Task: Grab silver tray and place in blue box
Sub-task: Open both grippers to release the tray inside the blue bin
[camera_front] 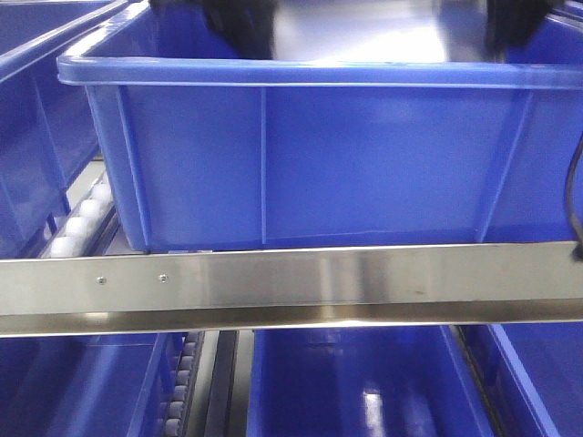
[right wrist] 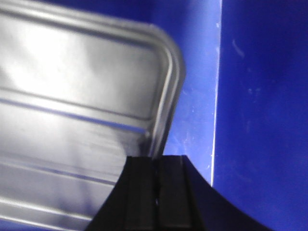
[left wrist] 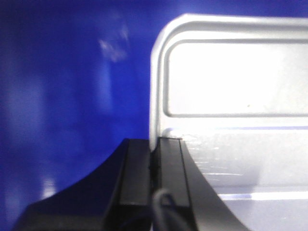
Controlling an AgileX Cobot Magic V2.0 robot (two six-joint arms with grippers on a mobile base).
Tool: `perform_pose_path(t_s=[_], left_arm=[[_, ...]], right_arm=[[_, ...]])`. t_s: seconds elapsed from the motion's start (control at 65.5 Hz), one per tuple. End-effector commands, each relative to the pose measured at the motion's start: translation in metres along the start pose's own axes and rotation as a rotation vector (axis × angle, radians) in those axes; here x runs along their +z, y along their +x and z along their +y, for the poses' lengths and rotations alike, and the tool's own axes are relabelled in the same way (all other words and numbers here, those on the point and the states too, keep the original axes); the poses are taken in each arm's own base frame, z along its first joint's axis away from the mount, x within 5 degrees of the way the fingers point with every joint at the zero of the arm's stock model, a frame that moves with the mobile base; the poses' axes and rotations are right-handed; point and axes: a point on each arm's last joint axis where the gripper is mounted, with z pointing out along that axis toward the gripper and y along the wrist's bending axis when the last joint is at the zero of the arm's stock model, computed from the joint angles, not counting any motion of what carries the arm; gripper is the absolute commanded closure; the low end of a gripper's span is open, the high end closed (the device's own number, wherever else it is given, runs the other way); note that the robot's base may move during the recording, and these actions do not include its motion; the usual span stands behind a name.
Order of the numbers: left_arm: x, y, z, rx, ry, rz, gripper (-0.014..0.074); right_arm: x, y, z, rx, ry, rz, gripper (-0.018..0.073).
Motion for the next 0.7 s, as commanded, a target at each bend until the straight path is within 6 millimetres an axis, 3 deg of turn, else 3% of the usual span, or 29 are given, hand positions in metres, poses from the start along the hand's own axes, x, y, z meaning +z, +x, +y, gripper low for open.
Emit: perform_pose_path(t_s=[0.0,0.183,0.366,0.488,0.687], left_arm=[[-0.027,-0.020,-0.011,-0.005,0.080,-0.127,0.0701],[-0.015,-0.015,-0.011,0.002,0.067,-0.102,0.0701],[-0.013,-0.016,-0.003,0.003,0.043,-0.096,0.0673],[-0.012,-0.018,0.004,-0.029,0.044,-0.083,0.0503],[-0.012,-0.019,0.007,-0.033,0.036,-0.083,0.0180]], right_arm=[[-0.025,-0.018,-0.001,0.012,-0.043,-0.160,0.0502],[-0.010,-0.018,-0.002,0.013,-0.039,-0.144,0.0502],[-0.007,-0.018,-0.001,0.012,-0.039,-0.140,0.0482],[-0.007,-0.018,-0.001,0.012,-0.038,-0.139,0.0347],[-0.013,-0.017,-0.002,0.016,-0.036,-0.126,-0.0005]])
